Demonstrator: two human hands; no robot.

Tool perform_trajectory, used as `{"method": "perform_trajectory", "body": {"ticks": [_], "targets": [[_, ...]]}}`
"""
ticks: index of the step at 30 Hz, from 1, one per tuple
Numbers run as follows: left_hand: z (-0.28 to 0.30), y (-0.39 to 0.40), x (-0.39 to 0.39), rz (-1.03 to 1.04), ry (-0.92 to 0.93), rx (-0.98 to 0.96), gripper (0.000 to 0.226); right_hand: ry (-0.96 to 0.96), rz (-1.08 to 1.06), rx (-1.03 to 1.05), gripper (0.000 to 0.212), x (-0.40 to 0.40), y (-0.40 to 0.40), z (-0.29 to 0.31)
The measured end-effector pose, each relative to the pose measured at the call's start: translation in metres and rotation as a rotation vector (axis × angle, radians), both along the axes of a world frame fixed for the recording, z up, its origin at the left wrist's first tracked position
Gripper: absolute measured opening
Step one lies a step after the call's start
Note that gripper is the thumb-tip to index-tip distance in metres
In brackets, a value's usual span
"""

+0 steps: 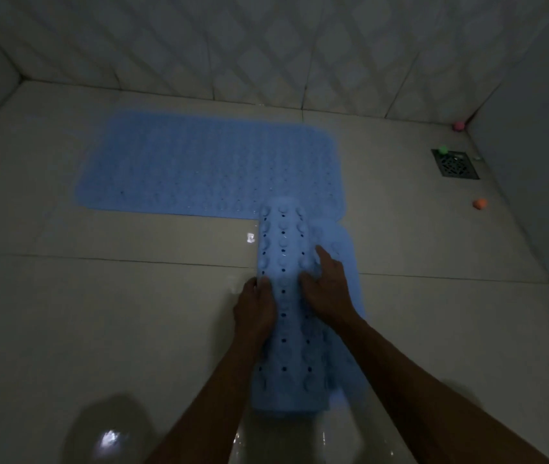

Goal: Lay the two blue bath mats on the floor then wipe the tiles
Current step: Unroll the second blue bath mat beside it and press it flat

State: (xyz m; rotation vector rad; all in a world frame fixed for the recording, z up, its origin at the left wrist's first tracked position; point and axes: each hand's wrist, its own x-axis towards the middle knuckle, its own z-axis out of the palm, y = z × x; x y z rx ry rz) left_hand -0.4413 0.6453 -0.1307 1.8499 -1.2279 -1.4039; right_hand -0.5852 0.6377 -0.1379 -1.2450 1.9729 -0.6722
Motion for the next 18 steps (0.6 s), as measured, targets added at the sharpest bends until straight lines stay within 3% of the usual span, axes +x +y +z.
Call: {"method": "perform_trajectory", "body": {"ticks": [3, 5, 9, 18], "targets": [[0.000, 0.002, 0.016, 0.010, -0.024, 0.026, 0.060, -0.003, -0.004, 0.088, 0.078, 0.030, 0.004, 0.026], [0.004, 0.006, 0.025, 0.025, -0.049, -0.003, 0.058, -0.075, -0.002, 0.063, 0.072, 0.047, 0.006, 0.031], [0.014, 0.003, 0.042, 0.040, -0.095, -0.046, 0.053, -0.008, -0.020, 0.023, 0.058, 0.062, 0.000, 0.029], [0.024, 0.007, 0.058, 0.044, -0.134, -0.102, 0.044, -0.177, 0.008, 0.117, 0.068, 0.083, -0.007, 0.024]]}}
